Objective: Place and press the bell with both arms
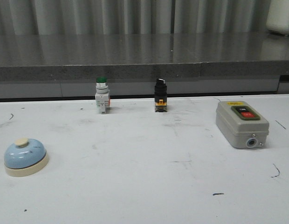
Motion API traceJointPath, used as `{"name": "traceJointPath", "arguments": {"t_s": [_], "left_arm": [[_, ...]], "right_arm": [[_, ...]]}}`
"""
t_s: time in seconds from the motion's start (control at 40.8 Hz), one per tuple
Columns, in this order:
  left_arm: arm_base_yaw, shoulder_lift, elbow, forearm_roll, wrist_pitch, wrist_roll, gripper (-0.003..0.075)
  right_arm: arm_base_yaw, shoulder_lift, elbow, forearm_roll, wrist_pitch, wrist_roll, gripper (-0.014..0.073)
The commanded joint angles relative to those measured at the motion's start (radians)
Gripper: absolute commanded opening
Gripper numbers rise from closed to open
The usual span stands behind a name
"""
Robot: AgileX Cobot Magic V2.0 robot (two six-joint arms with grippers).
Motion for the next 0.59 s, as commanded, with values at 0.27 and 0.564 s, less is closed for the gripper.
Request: {"name": "traceJointPath", "arguments": {"t_s": [0.27, 0.564], "left_arm": [[0.002, -0.006, 0.022, 0.0, -0.081, -0.01, -0.002], [-0.006, -0.006, 0.022, 0.0, -0.081, -0.01, -0.002]], "right_arm": [[-0.005, -0.011, -0.006, -0.002, -0.083, -0.004, -0.0062], [-0.005, -0.011, -0.006, -0.002, -0.083, -0.004, -0.0062]]}}
